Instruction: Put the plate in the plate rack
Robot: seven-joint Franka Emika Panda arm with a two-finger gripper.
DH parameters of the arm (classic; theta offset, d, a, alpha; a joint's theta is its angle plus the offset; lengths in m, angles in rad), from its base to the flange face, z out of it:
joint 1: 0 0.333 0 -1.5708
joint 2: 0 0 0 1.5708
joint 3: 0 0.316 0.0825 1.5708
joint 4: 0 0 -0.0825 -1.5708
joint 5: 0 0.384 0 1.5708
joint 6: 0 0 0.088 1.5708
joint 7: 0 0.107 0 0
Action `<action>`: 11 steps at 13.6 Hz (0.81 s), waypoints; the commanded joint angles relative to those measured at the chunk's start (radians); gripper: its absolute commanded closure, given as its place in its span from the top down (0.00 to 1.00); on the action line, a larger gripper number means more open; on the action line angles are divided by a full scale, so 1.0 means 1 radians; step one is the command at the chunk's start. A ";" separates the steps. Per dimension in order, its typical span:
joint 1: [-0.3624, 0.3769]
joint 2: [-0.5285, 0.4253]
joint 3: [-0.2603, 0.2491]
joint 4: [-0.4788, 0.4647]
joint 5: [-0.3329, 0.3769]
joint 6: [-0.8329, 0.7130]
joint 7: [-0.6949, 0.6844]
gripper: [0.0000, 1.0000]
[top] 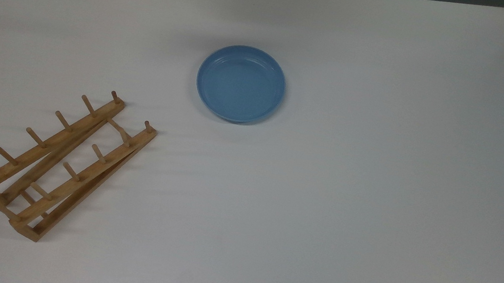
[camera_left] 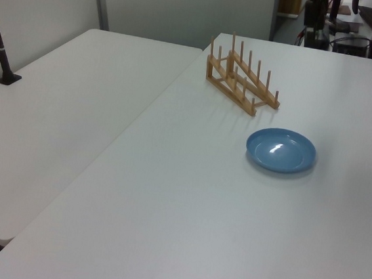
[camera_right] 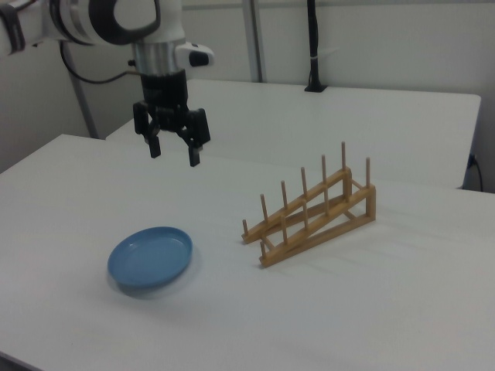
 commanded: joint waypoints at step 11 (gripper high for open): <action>-0.016 0.177 -0.001 -0.167 0.182 0.215 -0.344 0.89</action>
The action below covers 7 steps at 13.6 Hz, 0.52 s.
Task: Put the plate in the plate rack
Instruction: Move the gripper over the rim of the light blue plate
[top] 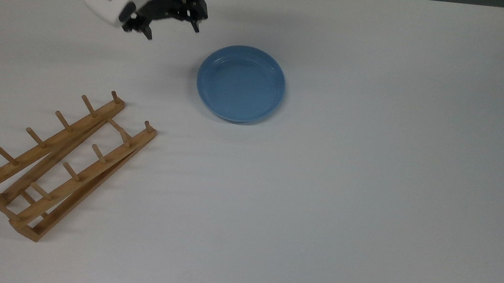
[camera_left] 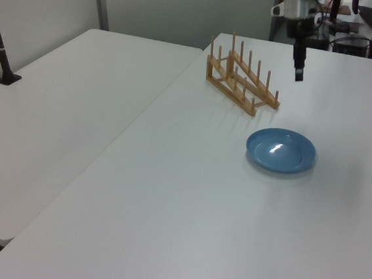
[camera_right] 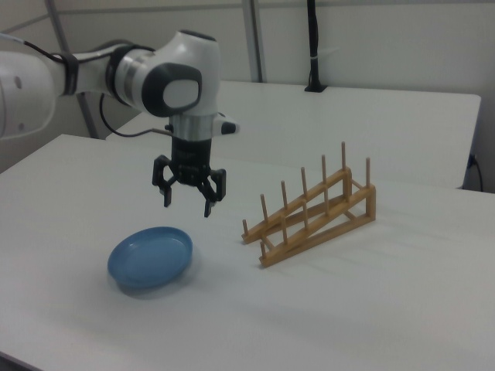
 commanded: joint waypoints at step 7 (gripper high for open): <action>0.081 0.141 0.001 -0.033 0.017 0.140 -0.036 0.73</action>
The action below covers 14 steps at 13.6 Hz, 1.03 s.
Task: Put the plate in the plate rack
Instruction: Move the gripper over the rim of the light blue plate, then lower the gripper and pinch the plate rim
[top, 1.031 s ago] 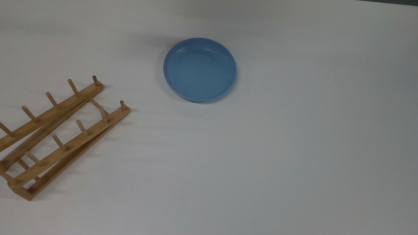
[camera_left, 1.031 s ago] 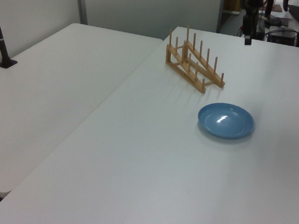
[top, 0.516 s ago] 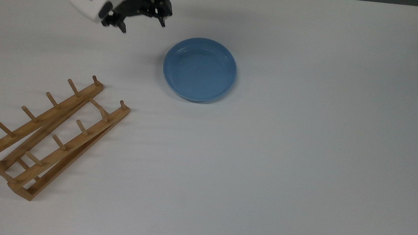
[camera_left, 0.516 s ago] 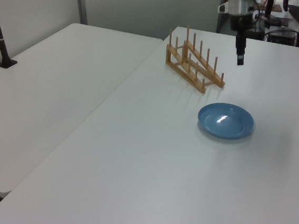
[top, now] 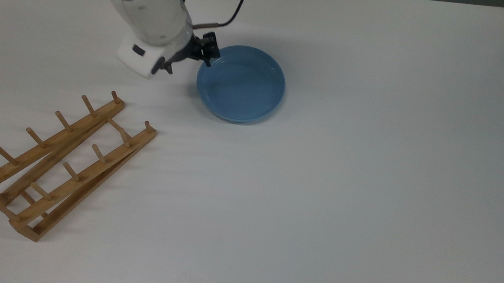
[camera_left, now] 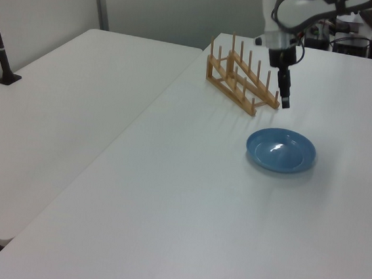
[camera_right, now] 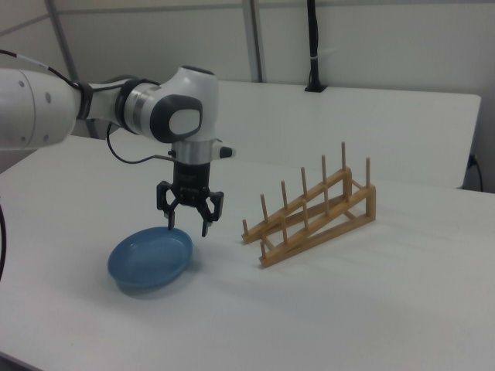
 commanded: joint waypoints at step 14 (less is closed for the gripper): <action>0.074 0.100 -0.006 -0.061 -0.001 0.175 -0.043 0.59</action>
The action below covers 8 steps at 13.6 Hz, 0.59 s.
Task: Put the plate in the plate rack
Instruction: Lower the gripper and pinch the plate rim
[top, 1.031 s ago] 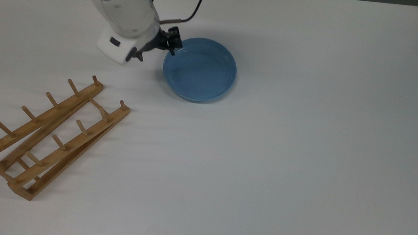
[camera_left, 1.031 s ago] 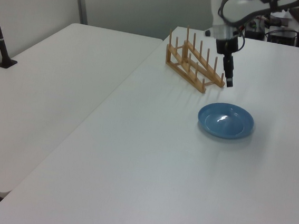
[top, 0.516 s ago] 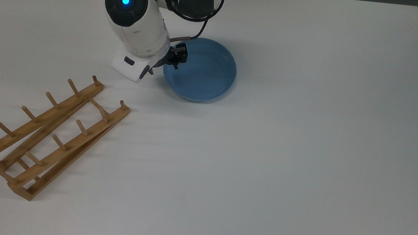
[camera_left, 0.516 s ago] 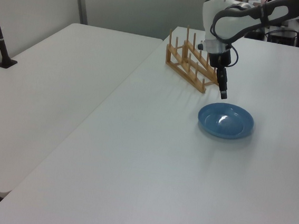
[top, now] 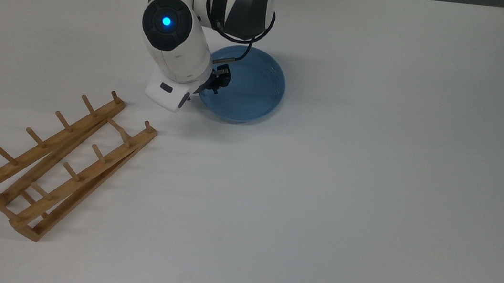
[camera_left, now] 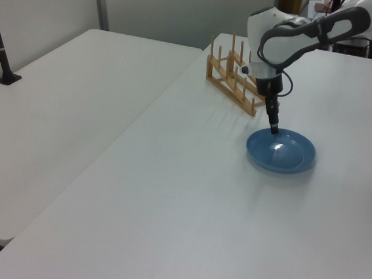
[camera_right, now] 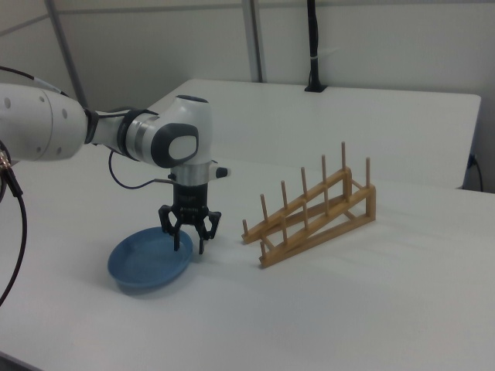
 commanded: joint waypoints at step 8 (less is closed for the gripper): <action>0.055 -0.001 -0.006 -0.033 -0.056 0.049 -0.017 0.31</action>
